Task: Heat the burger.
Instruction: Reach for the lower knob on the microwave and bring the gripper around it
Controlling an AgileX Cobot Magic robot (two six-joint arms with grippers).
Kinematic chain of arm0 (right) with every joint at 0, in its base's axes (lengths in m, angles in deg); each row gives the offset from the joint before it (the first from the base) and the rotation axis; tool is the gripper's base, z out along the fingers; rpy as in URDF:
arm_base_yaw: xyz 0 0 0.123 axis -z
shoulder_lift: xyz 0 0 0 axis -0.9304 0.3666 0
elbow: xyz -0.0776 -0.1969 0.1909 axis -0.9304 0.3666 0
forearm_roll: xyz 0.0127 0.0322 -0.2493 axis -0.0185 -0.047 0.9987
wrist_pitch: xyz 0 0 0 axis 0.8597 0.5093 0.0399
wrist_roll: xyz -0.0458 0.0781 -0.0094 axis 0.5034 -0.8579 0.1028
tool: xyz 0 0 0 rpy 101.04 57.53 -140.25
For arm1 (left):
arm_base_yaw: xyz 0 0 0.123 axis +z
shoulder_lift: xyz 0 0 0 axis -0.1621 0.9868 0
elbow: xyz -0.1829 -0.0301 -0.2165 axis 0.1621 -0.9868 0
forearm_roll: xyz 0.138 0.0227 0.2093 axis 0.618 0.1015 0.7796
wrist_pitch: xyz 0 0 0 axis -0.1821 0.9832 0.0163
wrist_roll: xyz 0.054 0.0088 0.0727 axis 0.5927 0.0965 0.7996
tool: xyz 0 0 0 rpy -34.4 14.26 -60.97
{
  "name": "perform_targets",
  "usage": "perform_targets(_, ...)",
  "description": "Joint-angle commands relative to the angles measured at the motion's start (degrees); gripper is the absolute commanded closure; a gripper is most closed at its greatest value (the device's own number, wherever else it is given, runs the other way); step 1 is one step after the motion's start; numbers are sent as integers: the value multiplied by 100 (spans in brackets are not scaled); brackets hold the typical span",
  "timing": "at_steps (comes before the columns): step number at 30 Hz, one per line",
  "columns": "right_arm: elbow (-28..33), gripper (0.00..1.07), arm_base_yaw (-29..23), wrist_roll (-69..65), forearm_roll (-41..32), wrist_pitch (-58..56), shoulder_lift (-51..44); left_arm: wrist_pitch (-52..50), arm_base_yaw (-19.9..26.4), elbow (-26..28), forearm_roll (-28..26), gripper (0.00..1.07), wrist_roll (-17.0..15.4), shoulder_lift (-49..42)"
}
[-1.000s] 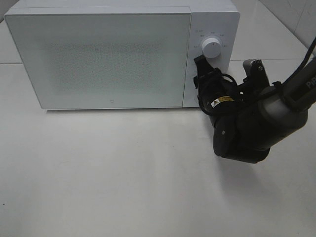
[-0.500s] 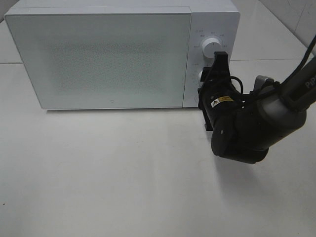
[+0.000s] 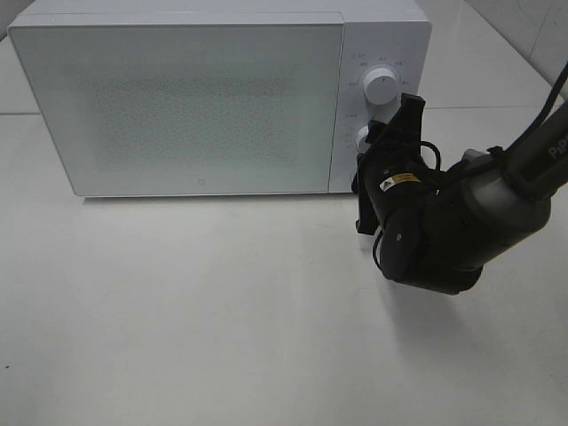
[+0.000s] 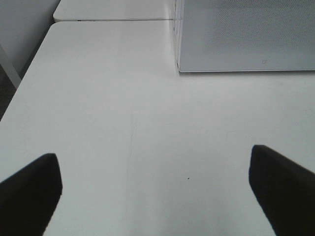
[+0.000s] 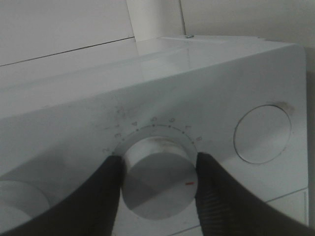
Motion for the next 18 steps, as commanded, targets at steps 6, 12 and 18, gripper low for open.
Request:
perform_targets(6, -40, 95, 6, 298, -103, 286, -46, -74, 11, -17, -29, 9, -23, -155)
perform_targets(12, -40, 90, 6, 384, 0, 246, -46, -74, 11, -17, -29, 9, -23, -155)
perform_targets(18, -29, 72, 6, 384, 97, -189, -57, -74, 11, -17, -29, 9, -23, -155)
